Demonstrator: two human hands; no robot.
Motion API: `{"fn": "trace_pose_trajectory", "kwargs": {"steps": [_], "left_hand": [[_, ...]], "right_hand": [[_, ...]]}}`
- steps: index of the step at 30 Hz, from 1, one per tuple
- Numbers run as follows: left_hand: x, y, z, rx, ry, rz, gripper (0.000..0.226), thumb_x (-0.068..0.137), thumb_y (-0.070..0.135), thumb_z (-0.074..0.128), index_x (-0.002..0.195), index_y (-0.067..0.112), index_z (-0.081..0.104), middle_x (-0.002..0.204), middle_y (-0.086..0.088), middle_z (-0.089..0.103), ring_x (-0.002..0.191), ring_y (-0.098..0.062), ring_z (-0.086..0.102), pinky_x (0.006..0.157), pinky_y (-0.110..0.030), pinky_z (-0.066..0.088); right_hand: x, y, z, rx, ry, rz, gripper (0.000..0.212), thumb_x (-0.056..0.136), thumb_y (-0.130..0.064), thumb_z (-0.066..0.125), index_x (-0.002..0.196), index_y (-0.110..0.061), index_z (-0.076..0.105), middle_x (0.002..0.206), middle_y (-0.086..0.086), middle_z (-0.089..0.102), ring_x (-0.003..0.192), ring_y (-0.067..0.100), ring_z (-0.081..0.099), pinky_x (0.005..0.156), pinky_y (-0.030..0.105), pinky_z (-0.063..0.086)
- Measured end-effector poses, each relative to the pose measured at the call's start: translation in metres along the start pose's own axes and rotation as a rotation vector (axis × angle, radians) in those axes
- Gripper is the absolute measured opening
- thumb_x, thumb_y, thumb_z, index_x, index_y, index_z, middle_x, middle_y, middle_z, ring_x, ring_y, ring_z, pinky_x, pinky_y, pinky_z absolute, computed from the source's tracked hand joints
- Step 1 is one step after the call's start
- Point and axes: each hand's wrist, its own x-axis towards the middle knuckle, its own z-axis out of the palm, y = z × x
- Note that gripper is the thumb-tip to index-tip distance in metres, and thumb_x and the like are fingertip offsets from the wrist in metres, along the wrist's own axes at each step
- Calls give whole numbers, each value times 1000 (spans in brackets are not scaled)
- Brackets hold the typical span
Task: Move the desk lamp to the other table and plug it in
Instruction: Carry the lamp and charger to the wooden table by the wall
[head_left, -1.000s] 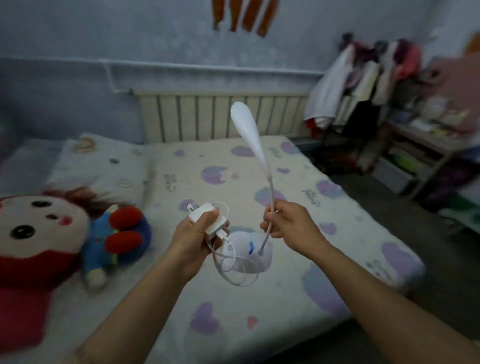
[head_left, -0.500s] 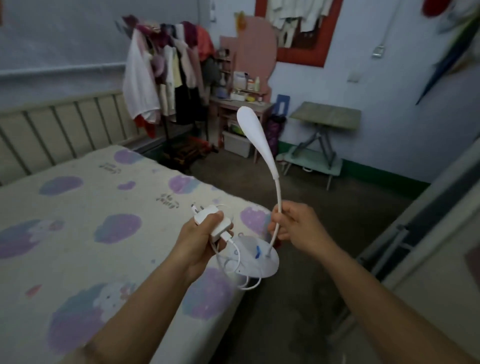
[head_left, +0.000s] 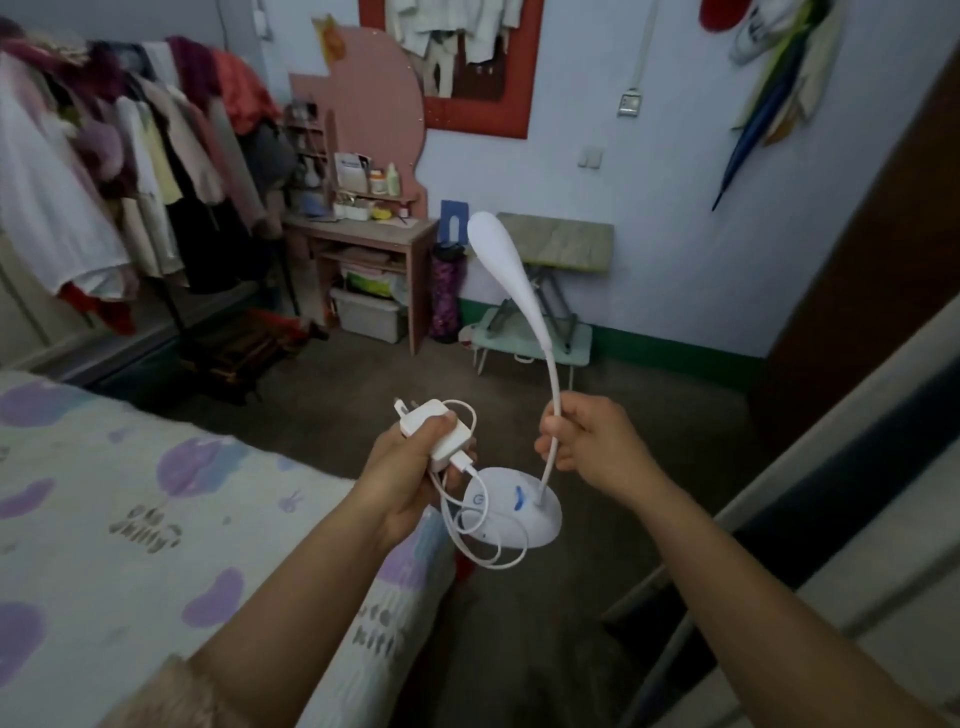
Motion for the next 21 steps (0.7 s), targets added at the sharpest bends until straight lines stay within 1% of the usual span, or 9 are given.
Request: {"fn": "trace_pose_trajectory", "kwargs": {"steps": [3,6,8,11,14,16,18,19,21], "left_hand": [[79,12,19,10,-28,3,13,88,14,58,99,6,60,82,-18,67,58,-17,66,50,-26,54],[165,29,36,12,-52,20,10,88,13,58,96,7,61,78,-14,67,57,-16,66,47,-23,51],[233,45,50,12,-81,31,12,88,13,58,98,6,61,75,-13,68,56,-15,67,43,-22,50],[324,72,75,-11,-116,28,14,87,12,58,99,6,61,71,-11,70,56,-16,67,42,-20,49],[398,96,101,-40,-133,35,17,88,11,56,104,4,59,70,-12,69,53,-15,66,40,-19,47],[443,108,119,-31,-153,31,20,88,11,56,107,3,58,76,-14,66,54,-16,66,40,-19,47],[497,117,139,-19,-176,21,17,88,12,56,102,3,59,77,-16,64,55,-17,64,39,-20,46],[521,120,147,-14,-178,21,13,88,11,56,98,3,60,75,-17,64,55,-18,64,39,-21,46],[569,125,164,-15,-174,27,9,88,10,56,92,3,60,72,-16,64,52,-18,63,39,-21,45]], "right_hand": [[73,19,-12,12,25,18,18,92,-14,49,79,-15,62,81,9,71,70,9,70,58,20,58],[156,34,-25,31,47,25,17,93,-12,48,83,-11,62,85,16,70,66,9,69,53,14,55],[221,42,-37,29,68,28,18,93,-11,47,83,-9,62,87,19,69,70,13,68,55,15,55],[308,51,-56,20,98,42,18,93,-10,47,82,-8,61,88,24,67,73,21,68,60,23,57],[379,58,-76,9,118,45,19,92,-9,47,78,-12,60,86,23,68,72,21,68,62,28,56],[425,65,-91,-13,140,53,22,92,-11,48,74,-17,60,82,17,69,70,15,69,60,25,56],[480,77,-106,-1,163,58,24,92,-10,49,71,-18,60,78,15,70,63,7,68,53,18,55],[505,83,-111,11,169,62,25,91,-10,50,70,-19,60,77,14,69,62,7,68,52,16,53],[555,96,-120,31,173,70,28,91,-10,50,67,-20,59,73,11,68,68,13,70,53,18,52]]}}
